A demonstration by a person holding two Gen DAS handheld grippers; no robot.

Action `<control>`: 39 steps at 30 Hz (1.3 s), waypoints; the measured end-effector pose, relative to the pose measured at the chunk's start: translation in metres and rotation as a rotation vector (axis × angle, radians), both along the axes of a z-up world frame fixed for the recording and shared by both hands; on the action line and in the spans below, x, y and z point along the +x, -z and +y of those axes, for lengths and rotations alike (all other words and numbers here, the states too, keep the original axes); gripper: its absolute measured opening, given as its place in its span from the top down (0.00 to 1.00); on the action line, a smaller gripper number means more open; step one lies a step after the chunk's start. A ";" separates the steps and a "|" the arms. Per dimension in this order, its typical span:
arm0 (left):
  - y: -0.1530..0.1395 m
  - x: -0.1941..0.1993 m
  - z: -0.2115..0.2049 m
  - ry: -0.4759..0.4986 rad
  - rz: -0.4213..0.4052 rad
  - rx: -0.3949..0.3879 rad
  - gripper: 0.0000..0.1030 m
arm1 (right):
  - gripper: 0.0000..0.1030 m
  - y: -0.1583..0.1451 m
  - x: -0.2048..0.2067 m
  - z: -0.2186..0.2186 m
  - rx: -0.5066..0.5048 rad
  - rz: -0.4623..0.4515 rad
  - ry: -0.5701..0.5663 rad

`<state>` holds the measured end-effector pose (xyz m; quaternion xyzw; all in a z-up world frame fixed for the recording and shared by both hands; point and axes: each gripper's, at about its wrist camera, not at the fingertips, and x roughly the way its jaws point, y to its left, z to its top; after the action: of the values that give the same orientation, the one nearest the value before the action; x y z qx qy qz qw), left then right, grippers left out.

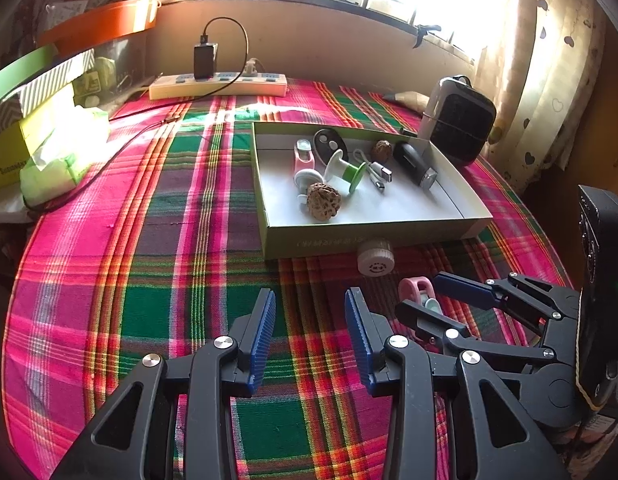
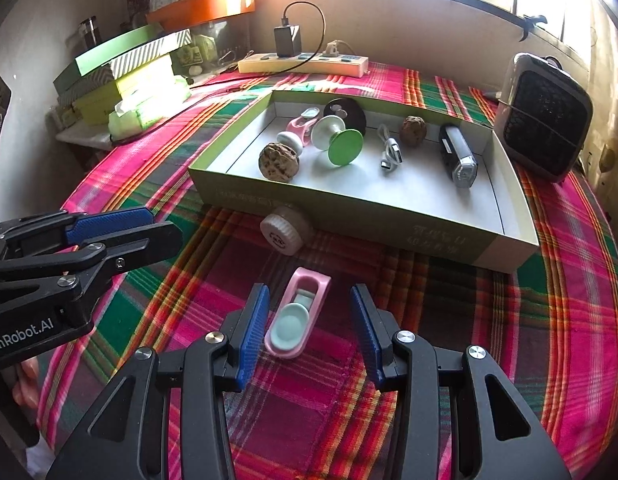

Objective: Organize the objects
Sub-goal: 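Withdraw both grippers from the box toward the remaining objects, then grasp the pink-and-white clip with the right gripper while the left gripper grasps the white ridged container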

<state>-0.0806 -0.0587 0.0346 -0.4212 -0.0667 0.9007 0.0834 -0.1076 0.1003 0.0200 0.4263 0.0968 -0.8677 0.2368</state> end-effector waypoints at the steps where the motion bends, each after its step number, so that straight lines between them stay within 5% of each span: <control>1: 0.001 0.000 0.000 0.003 -0.001 0.001 0.66 | 0.58 0.001 0.000 0.000 0.001 0.001 0.002; 8: 0.004 -0.003 0.005 0.016 -0.012 0.006 0.66 | 0.58 0.004 0.003 0.001 0.026 0.010 0.010; 16: 0.008 -0.009 0.013 0.039 -0.027 0.010 0.66 | 0.82 0.003 0.003 0.009 0.038 0.028 0.020; 39: 0.017 -0.040 0.049 0.090 -0.048 -0.025 0.58 | 0.82 0.002 0.000 0.056 0.052 0.042 0.108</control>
<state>-0.1201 -0.0096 0.0178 -0.4463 -0.0387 0.8864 0.1169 -0.1076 0.1560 0.0178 0.4184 0.1010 -0.8852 0.1765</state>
